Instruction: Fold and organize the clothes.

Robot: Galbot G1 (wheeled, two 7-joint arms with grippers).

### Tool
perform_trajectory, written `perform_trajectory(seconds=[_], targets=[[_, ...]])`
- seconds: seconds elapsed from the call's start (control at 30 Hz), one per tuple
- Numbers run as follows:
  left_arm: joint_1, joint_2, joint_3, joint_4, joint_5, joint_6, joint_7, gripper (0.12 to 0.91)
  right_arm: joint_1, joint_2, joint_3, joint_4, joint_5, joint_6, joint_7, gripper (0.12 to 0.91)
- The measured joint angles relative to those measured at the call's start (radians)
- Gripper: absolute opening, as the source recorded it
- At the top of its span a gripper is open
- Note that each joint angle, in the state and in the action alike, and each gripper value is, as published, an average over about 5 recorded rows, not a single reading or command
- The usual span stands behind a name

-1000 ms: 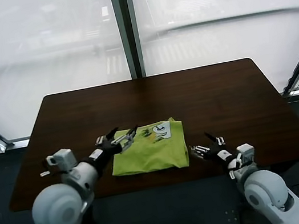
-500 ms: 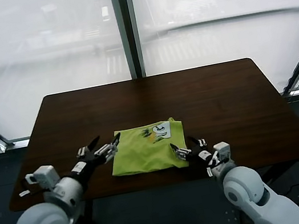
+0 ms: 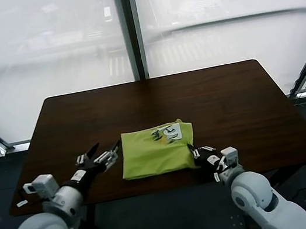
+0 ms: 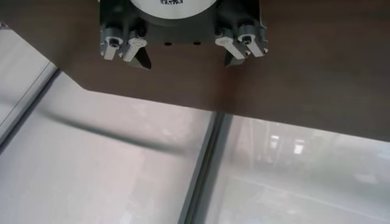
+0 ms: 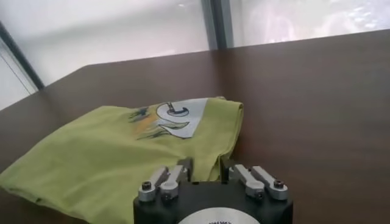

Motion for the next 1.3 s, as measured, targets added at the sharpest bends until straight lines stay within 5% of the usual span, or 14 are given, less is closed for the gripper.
perform_trajectory(seconds=[0.57, 0.87, 1.3], targets=[[-0.015, -0.014, 0.014, 0.042, 0.025, -0.021, 0.032, 0.907, -0.010, -0.118, 0.243, -0.095, -0.234, -0.002, -0.028, 0.146], [-0.030, -0.020, 0.031, 0.074, 0.039, -0.036, 0.049, 0.907, -0.037, -0.144, 0.358, -0.134, -0.222, 0.005, -0.028, 0.164], [-0.066, -0.026, 0.059, 0.125, 0.051, -0.044, 0.061, 0.907, -0.112, -0.166, 0.466, -0.023, -0.152, -0.053, -0.014, 0.854]])
